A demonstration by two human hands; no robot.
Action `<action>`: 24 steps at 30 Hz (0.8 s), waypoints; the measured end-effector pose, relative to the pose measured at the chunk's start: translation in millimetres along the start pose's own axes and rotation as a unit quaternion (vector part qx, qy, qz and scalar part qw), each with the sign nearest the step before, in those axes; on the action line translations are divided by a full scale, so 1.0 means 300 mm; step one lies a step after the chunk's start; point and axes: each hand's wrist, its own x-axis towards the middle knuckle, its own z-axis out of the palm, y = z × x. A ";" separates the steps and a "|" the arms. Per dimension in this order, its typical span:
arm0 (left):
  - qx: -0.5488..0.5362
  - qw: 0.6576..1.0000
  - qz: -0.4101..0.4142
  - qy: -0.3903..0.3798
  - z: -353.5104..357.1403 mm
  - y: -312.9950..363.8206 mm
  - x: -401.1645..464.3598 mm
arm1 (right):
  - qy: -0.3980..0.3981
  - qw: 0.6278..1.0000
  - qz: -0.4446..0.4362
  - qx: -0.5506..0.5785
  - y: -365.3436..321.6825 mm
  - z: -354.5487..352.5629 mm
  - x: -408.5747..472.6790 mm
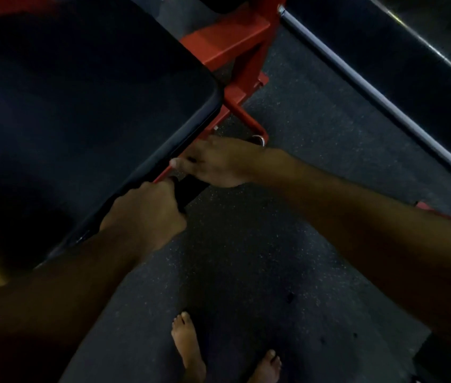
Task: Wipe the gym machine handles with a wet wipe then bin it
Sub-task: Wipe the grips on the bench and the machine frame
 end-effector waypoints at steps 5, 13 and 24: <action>-0.005 1.000 0.009 0.013 -0.001 -0.002 -0.002 | 0.135 0.989 -0.032 0.046 0.119 0.038 -0.043; -0.014 1.000 0.020 0.014 0.000 -0.007 -0.001 | 0.266 0.913 0.190 0.244 0.281 0.092 -0.042; 0.014 1.000 -0.006 0.002 -0.005 0.011 -0.002 | 0.540 0.747 0.222 0.318 0.123 0.260 -0.072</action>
